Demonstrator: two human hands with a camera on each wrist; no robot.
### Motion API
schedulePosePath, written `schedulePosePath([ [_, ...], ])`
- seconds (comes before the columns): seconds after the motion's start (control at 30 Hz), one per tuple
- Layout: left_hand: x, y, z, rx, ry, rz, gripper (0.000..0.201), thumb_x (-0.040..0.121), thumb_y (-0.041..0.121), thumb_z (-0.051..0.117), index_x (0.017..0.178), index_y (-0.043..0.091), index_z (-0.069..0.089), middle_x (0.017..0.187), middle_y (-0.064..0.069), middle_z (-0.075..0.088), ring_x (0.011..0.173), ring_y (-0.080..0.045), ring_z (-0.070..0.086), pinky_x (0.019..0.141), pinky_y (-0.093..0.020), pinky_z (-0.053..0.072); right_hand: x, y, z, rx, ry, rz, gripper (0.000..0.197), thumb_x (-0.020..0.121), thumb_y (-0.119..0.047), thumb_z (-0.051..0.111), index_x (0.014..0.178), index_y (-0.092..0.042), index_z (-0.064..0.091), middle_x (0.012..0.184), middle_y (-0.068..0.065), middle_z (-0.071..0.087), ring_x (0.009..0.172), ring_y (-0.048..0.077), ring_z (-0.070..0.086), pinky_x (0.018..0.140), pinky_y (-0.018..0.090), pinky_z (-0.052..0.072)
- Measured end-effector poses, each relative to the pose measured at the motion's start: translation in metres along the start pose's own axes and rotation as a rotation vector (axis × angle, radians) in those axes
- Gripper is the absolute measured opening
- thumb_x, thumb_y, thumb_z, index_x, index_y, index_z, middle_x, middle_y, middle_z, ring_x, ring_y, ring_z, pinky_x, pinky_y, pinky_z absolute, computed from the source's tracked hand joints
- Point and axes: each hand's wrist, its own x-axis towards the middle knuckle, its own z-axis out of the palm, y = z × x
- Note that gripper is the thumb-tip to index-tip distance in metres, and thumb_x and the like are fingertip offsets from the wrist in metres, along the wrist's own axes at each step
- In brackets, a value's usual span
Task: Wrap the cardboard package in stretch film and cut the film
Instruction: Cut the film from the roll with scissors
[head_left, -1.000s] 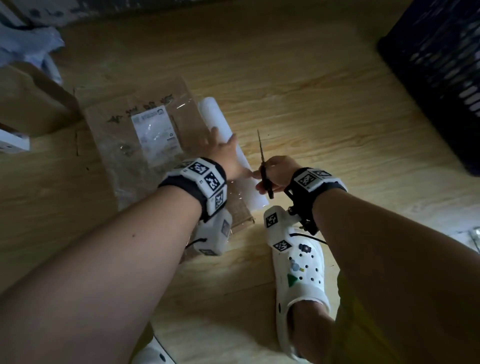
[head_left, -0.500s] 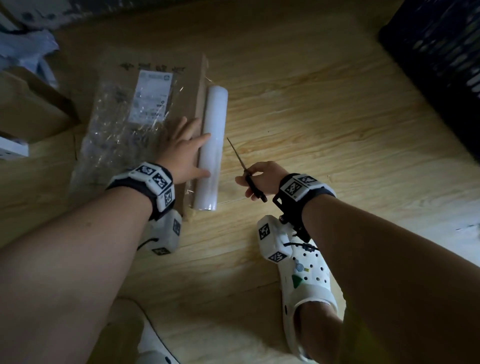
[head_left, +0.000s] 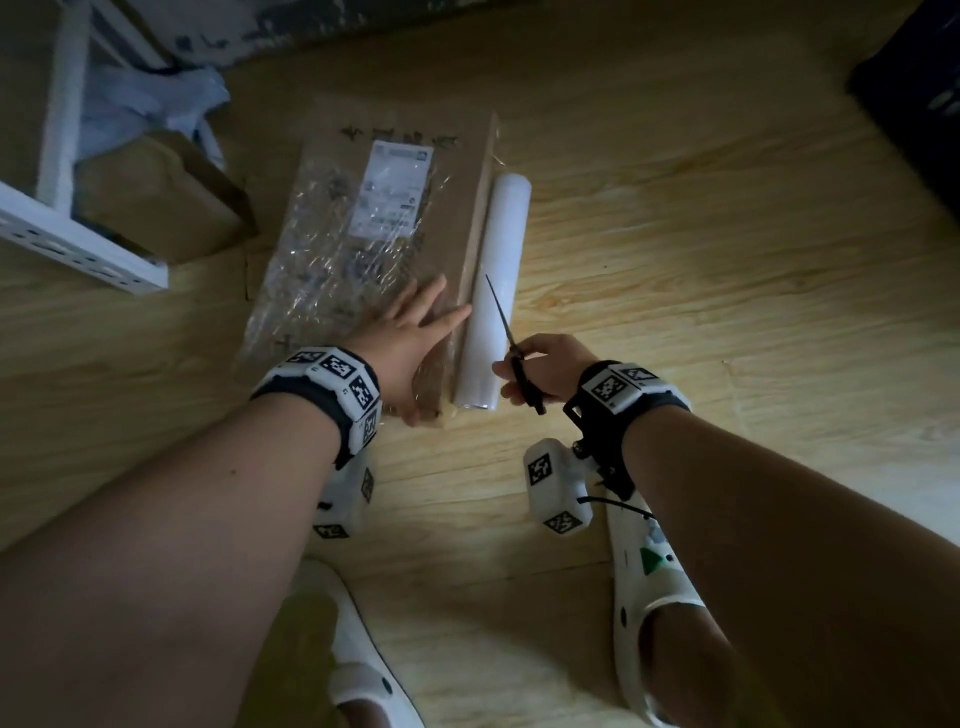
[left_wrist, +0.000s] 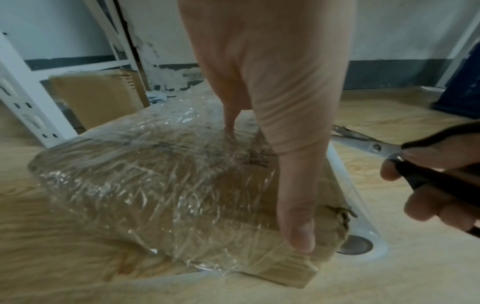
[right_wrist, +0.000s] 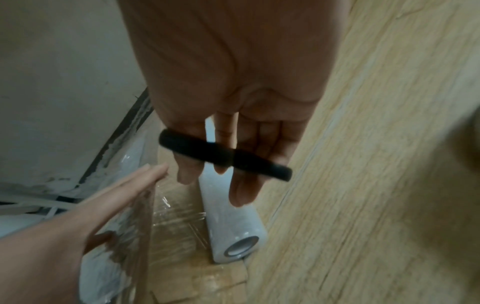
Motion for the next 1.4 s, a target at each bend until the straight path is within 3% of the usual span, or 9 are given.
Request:
schedulePosePath([
  [0.07, 0.003, 0.002, -0.001, -0.014, 0.013, -0.010, 0.140, 0.055, 0.032, 0.089, 0.148, 0.039, -0.015, 0.150, 0.008, -0.038, 0.141, -0.020, -0.030, 0.113, -0.056, 0.004, -0.001, 0.006, -0.001, 0.065, -0.009, 0.022, 0.014, 0.084, -0.018, 0.074, 0.090, -0.015, 0.062, 0.057, 0.006, 0.069, 0.057, 0.021, 0.064, 0.058, 0.029, 0.055],
  [0.17, 0.012, 0.009, -0.003, -0.122, 0.104, -0.032, 0.135, 0.058, 0.036, 0.088, 0.150, 0.036, -0.011, 0.153, 0.007, -0.032, 0.143, -0.020, -0.024, 0.115, -0.051, 0.005, -0.004, 0.010, -0.001, 0.143, 0.004, 0.020, 0.013, 0.083, -0.014, 0.075, 0.087, -0.013, 0.063, 0.057, 0.012, 0.066, 0.066, 0.029, 0.058, 0.073, 0.043, 0.053],
  [0.2, 0.019, 0.015, -0.004, -0.178, 0.150, -0.044, 0.130, 0.060, 0.038, 0.086, 0.151, 0.034, -0.008, 0.155, 0.005, -0.028, 0.145, -0.021, -0.021, 0.117, -0.050, 0.006, -0.004, 0.011, -0.002, 0.172, 0.023, 0.013, 0.014, 0.083, -0.014, 0.075, 0.088, -0.012, 0.063, 0.054, 0.011, 0.064, 0.065, 0.029, 0.055, 0.070, 0.043, 0.049],
  [0.37, 0.058, 0.053, -0.008, -0.331, 0.333, -0.109, 0.110, 0.070, 0.038, 0.077, 0.152, 0.028, 0.004, 0.159, -0.004, -0.018, 0.146, -0.029, -0.011, 0.117, -0.053, 0.015, -0.012, 0.011, -0.015, 0.319, 0.070, -0.014, 0.029, 0.086, -0.030, 0.070, 0.106, -0.011, 0.063, 0.053, 0.009, 0.060, 0.047, 0.020, 0.047, 0.050, 0.028, 0.038],
  [0.53, 0.058, 0.051, -0.016, -0.408, 0.321, -0.113, 0.105, 0.075, 0.023, 0.077, 0.153, 0.027, 0.005, 0.159, 0.000, -0.019, 0.148, -0.023, -0.004, 0.118, -0.039, 0.021, -0.033, 0.014, -0.036, 0.318, -0.033, -0.019, 0.026, 0.090, -0.038, 0.062, 0.091, -0.012, 0.059, 0.066, 0.012, 0.055, 0.051, 0.019, 0.046, 0.046, 0.024, 0.038],
  [0.73, 0.057, 0.049, -0.017, -0.344, 0.333, -0.119, 0.110, 0.070, 0.037, 0.080, 0.152, 0.026, 0.008, 0.159, -0.002, -0.015, 0.148, -0.025, -0.006, 0.117, -0.044, 0.010, -0.047, 0.028, -0.050, 0.313, -0.105, 0.036, 0.032, 0.090, -0.041, 0.061, 0.094, -0.009, 0.056, 0.067, 0.010, 0.057, 0.050, 0.018, 0.049, 0.050, 0.027, 0.039],
  [0.9, 0.059, 0.048, -0.018, -0.317, 0.332, -0.131, 0.115, 0.064, 0.031, 0.084, 0.152, 0.028, 0.010, 0.160, -0.001, -0.014, 0.148, -0.026, -0.003, 0.118, -0.049, 0.015, -0.053, 0.030, -0.056, 0.249, -0.195, 0.072, 0.032, 0.091, -0.041, 0.059, 0.093, -0.010, 0.057, 0.065, 0.008, 0.057, 0.049, 0.016, 0.047, 0.044, 0.023, 0.040],
  [1.2, 0.056, 0.050, -0.012, -0.384, 0.353, -0.121, 0.118, 0.070, 0.035, 0.079, 0.153, 0.015, -0.002, 0.160, 0.003, -0.014, 0.148, -0.018, 0.001, 0.117, -0.036, 0.017, -0.030, 0.002, -0.033, 0.311, -0.178, 0.001, 0.036, 0.090, -0.043, 0.060, 0.094, -0.008, 0.056, 0.067, 0.010, 0.058, 0.046, 0.016, 0.050, 0.045, 0.023, 0.042],
  [1.4, 0.059, 0.049, -0.014, -0.431, 0.436, -0.139, 0.088, 0.082, 0.038, 0.062, 0.152, 0.018, 0.014, 0.160, 0.007, 0.001, 0.147, -0.017, 0.011, 0.118, -0.040, 0.020, -0.015, -0.012, -0.025, 0.318, -0.167, 0.004, 0.042, 0.091, -0.046, 0.058, 0.099, -0.005, 0.055, 0.068, 0.011, 0.058, 0.050, 0.018, 0.052, 0.046, 0.024, 0.046],
])
